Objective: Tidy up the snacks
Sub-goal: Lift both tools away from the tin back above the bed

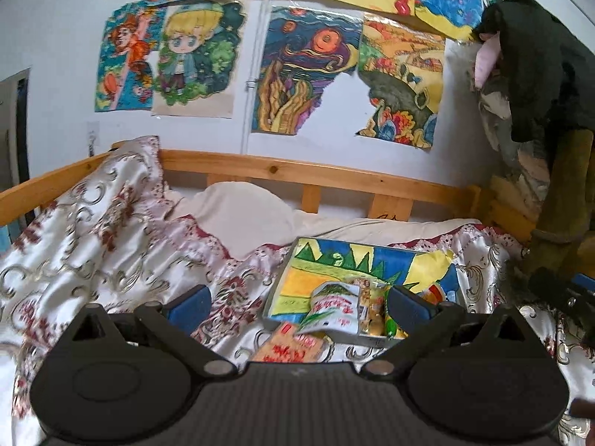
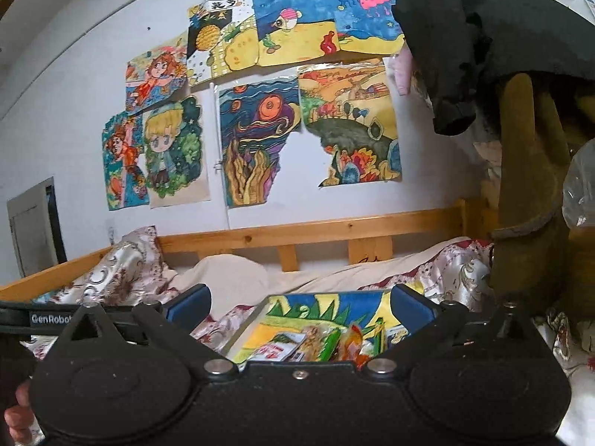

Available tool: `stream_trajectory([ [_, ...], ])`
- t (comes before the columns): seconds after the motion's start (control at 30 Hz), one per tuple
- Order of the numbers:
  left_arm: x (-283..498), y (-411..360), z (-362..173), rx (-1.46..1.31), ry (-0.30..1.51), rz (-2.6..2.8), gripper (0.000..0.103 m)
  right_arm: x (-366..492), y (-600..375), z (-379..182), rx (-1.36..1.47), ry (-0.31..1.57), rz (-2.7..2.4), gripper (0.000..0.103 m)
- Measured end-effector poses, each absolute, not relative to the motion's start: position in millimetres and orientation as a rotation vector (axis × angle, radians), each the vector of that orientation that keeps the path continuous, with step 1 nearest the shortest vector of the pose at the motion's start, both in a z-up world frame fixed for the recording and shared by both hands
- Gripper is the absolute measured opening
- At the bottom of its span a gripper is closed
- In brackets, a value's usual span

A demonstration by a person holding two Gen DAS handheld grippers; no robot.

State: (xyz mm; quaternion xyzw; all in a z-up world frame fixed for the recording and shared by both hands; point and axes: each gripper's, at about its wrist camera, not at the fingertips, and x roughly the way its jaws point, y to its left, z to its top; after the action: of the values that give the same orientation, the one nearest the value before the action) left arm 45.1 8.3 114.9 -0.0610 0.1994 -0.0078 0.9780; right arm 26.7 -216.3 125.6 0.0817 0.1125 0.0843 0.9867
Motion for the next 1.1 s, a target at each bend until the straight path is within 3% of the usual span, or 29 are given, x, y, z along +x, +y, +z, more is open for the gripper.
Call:
stream_trajectory([
  [0.47,-5,35,84,-0.128,0.427,0.05,0.103,-11,-196,107,0.163,0.334,0.229,0.102],
  [1.1,-6,42,39,-0.09,0.536,0.077,0.103,-2,-176,59,0.136,0.513,0.259,0.102],
])
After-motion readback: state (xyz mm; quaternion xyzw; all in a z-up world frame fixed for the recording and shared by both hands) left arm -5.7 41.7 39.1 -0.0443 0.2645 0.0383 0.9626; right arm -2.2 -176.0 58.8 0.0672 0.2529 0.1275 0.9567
